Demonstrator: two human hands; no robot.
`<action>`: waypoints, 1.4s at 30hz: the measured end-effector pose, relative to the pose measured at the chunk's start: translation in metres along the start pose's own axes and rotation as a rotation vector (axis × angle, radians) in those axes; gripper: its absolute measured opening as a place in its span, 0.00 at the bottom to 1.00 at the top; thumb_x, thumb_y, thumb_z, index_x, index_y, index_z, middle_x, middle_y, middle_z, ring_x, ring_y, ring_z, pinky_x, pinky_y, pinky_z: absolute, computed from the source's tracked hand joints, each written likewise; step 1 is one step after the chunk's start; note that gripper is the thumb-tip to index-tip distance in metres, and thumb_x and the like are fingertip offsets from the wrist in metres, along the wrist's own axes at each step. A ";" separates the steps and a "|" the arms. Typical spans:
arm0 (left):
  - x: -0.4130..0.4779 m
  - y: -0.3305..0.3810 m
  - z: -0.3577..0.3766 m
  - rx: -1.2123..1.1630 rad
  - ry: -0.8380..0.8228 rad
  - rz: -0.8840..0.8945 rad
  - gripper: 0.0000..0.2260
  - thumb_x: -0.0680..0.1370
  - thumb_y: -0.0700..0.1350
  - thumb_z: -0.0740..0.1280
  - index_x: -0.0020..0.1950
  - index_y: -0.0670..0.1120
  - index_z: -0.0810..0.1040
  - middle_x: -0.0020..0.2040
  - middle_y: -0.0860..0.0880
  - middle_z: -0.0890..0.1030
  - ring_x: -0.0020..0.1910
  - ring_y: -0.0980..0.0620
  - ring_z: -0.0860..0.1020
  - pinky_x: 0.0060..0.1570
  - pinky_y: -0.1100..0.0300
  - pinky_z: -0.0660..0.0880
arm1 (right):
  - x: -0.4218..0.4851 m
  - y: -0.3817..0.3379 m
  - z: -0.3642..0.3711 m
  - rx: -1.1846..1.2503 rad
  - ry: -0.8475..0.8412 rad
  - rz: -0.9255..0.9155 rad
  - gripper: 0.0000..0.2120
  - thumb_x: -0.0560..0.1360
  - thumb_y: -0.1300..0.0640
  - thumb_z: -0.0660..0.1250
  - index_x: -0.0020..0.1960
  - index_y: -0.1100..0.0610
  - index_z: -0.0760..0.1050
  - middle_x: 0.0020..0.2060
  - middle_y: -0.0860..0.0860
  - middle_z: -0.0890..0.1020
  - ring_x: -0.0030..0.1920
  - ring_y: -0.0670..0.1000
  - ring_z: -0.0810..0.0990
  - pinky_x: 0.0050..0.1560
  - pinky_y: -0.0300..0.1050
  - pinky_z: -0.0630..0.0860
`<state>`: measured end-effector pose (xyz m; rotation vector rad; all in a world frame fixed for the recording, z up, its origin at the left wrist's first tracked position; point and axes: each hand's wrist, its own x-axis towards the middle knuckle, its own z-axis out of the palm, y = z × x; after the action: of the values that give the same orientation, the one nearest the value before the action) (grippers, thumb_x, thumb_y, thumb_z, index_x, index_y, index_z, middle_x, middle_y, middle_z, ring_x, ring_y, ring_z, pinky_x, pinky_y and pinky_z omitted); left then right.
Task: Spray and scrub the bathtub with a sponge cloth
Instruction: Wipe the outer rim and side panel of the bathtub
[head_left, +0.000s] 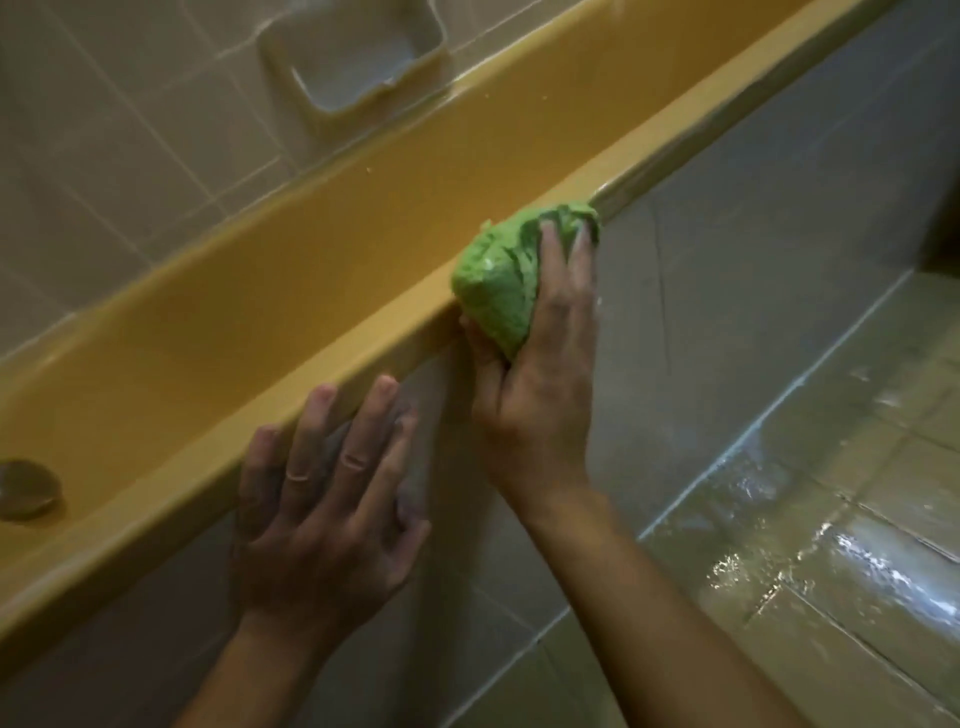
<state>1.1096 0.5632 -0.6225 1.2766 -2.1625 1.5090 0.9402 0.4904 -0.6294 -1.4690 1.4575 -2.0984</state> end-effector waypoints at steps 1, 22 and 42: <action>0.003 0.000 0.001 0.003 0.003 0.002 0.30 0.75 0.51 0.65 0.78 0.48 0.73 0.82 0.47 0.66 0.79 0.38 0.64 0.76 0.39 0.58 | 0.003 0.021 -0.004 0.014 0.054 0.101 0.35 0.80 0.57 0.67 0.82 0.57 0.55 0.82 0.60 0.57 0.82 0.58 0.55 0.81 0.57 0.56; -0.027 0.017 0.029 0.190 -0.075 0.130 0.39 0.75 0.62 0.66 0.84 0.49 0.62 0.83 0.42 0.60 0.79 0.34 0.58 0.81 0.39 0.48 | -0.032 0.201 -0.017 0.210 0.389 1.019 0.38 0.80 0.39 0.60 0.82 0.59 0.55 0.76 0.63 0.69 0.74 0.62 0.71 0.73 0.55 0.69; -0.068 0.000 0.009 0.038 -0.028 -0.210 0.34 0.79 0.54 0.64 0.83 0.43 0.61 0.86 0.46 0.50 0.85 0.44 0.51 0.82 0.43 0.45 | -0.089 0.107 0.015 0.195 0.374 0.921 0.33 0.84 0.44 0.60 0.81 0.62 0.57 0.78 0.62 0.66 0.77 0.61 0.67 0.76 0.49 0.64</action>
<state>1.1530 0.5915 -0.6670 1.4932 -1.9537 1.4615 0.9585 0.4838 -0.7683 -0.2083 1.5512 -1.8384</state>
